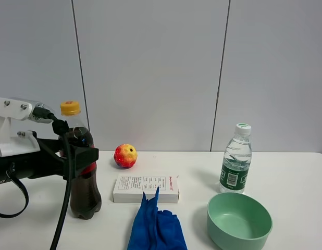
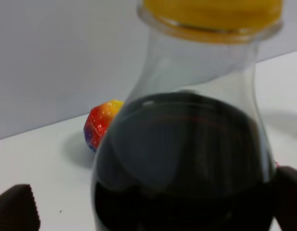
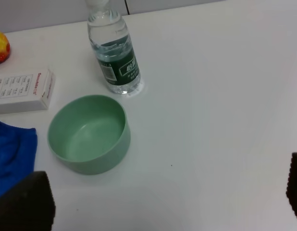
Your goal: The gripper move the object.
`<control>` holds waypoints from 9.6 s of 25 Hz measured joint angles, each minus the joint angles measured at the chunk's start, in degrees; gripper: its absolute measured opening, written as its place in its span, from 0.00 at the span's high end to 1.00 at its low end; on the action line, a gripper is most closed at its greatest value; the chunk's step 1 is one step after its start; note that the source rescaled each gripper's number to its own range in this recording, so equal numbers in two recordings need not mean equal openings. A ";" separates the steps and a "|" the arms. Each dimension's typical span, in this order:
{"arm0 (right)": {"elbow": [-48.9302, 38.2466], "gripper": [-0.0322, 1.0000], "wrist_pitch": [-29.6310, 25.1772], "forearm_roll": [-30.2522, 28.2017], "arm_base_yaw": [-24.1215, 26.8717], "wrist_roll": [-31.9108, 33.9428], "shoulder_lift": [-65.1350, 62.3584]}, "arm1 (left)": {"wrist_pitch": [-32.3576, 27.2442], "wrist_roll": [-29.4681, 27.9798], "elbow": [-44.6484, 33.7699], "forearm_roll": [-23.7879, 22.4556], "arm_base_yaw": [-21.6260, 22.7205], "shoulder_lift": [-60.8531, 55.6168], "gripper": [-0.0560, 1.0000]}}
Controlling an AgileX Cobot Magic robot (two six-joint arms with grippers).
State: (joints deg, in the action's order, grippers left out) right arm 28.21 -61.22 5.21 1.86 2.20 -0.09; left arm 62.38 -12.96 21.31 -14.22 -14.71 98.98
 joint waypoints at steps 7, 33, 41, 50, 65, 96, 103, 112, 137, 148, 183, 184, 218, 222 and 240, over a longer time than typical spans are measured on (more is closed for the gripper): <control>0.00 0.00 0.00 0.00 0.00 0.00 0.00 | 0.00 -0.11 2.00 0.00 0.00 2.35 0.00; 0.00 0.00 0.00 0.00 0.00 0.00 0.00 | 0.62 -0.16 6.28 -0.16 0.00 7.03 0.00; 0.00 0.00 0.00 0.00 0.00 0.00 0.00 | 1.47 -0.22 6.28 -0.16 0.00 7.03 0.26; 0.00 0.00 0.00 0.00 0.00 0.00 0.00 | 2.20 -0.20 6.28 -0.39 -0.07 7.03 0.93; 0.00 0.00 0.00 0.00 0.00 0.00 0.00 | -2.63 -0.21 6.11 -2.26 -0.07 0.83 0.95; 0.00 0.00 0.00 0.00 0.00 0.00 0.00 | -20.69 -10.20 36.69 -17.85 -8.49 5.79 0.95; 0.00 0.00 0.00 0.00 0.00 0.00 0.00 | -20.58 -12.77 43.56 -18.09 -8.49 10.11 0.95; 0.00 0.00 0.00 0.00 0.00 0.00 0.00 | -20.68 -14.28 48.60 -18.31 -8.49 17.16 0.95; 0.00 0.00 0.00 0.00 0.00 0.00 0.00 | -20.70 -10.44 53.67 -16.88 -7.34 27.35 0.95; 0.00 0.00 0.00 0.00 0.00 0.00 0.00 | -19.43 -8.33 53.85 -16.38 -7.34 28.67 0.95; 0.00 0.00 0.00 0.00 0.00 0.00 0.00 | -16.91 -7.38 54.09 -14.97 -7.34 28.20 0.35; 0.00 0.00 0.00 0.00 0.00 0.00 0.00 | -17.32 -7.33 54.09 -14.95 -7.34 28.20 0.28; 0.00 0.00 0.00 0.00 0.00 0.00 0.00 | -43.83 -10.60 54.09 -6.20 -8.93 17.13 0.15; 0.00 0.00 0.00 0.00 0.00 0.00 0.00 | -44.48 -10.75 54.09 -5.24 -10.50 16.83 0.15; 0.00 0.00 0.00 0.00 0.00 0.00 0.00 | -71.56 -7.81 54.09 -0.05 -12.93 8.41 0.15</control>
State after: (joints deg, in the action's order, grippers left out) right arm 28.21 -61.22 5.21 1.86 2.20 -0.09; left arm -9.18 -20.77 75.40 -14.27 -27.64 107.39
